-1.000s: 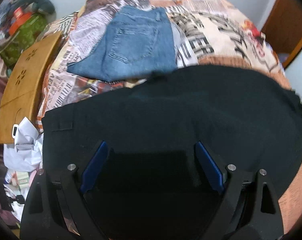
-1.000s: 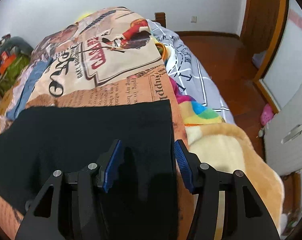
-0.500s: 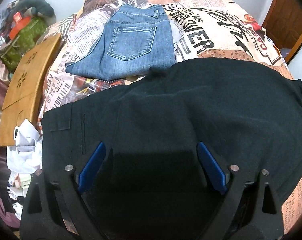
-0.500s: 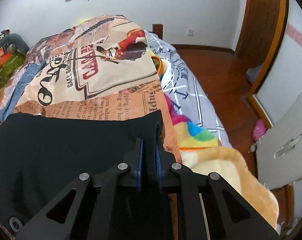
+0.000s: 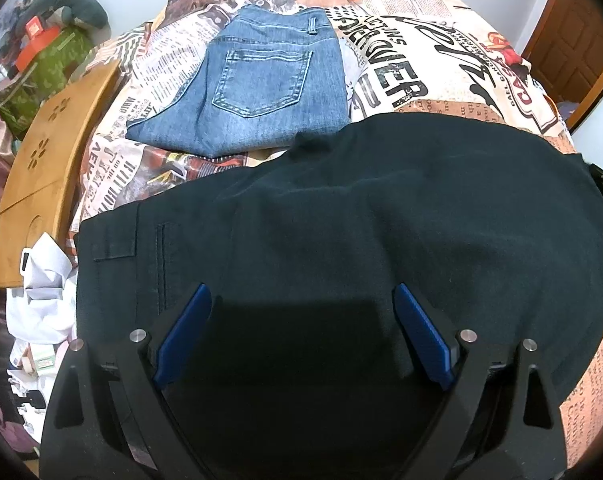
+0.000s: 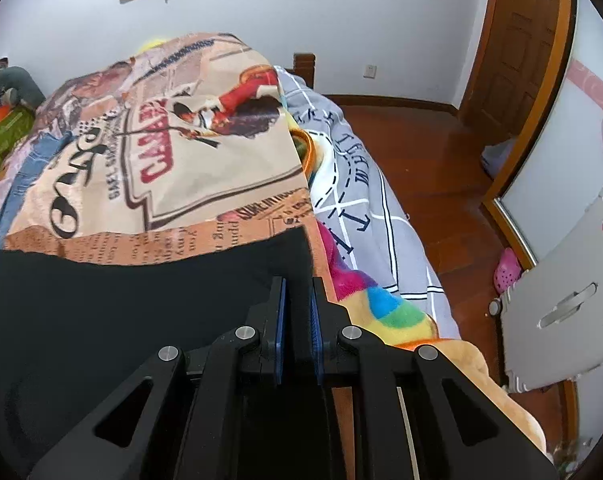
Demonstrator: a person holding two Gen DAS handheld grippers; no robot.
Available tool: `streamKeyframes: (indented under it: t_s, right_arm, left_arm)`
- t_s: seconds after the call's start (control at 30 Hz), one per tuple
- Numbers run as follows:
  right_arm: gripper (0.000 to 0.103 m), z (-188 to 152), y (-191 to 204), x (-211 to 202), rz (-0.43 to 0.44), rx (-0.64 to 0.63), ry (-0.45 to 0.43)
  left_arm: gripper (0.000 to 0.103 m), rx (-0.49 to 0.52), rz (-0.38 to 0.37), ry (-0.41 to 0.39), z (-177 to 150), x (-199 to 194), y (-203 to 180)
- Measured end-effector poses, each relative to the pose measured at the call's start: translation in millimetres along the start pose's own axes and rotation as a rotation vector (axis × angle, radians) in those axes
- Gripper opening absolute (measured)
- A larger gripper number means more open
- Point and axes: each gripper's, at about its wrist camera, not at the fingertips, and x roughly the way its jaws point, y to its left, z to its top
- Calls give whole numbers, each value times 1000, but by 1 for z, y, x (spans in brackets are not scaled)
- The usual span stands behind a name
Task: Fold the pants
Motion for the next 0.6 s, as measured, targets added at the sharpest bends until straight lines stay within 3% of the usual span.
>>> streamKeyframes:
  t_s: [0.07, 0.23, 0.37, 0.43, 0.5, 0.6]
  right_arm:
    - [4, 0, -1, 4, -95, -33, -11]
    - [4, 2, -25, 2, -61, 26, 30]
    - [7, -1, -28, -27, 3, 23, 26]
    - [17, -4, -24, -44, 43, 10, 27]
    - [40, -7, -17, -58, 75, -4, 14]
    - [50, -18, -4, -85, 120, -42, -12]
  left_arm:
    - [94, -4, -6, 1, 0, 1, 1]
    - [96, -14, -14, 5, 1, 2, 3]
    - [96, 9, 12, -4, 2, -3, 0]
    - [96, 31, 22, -20, 0, -11, -4]
    - [96, 57, 14, -38, -3, -21, -7]
    - [96, 98, 15, -57, -13, -35, -12]
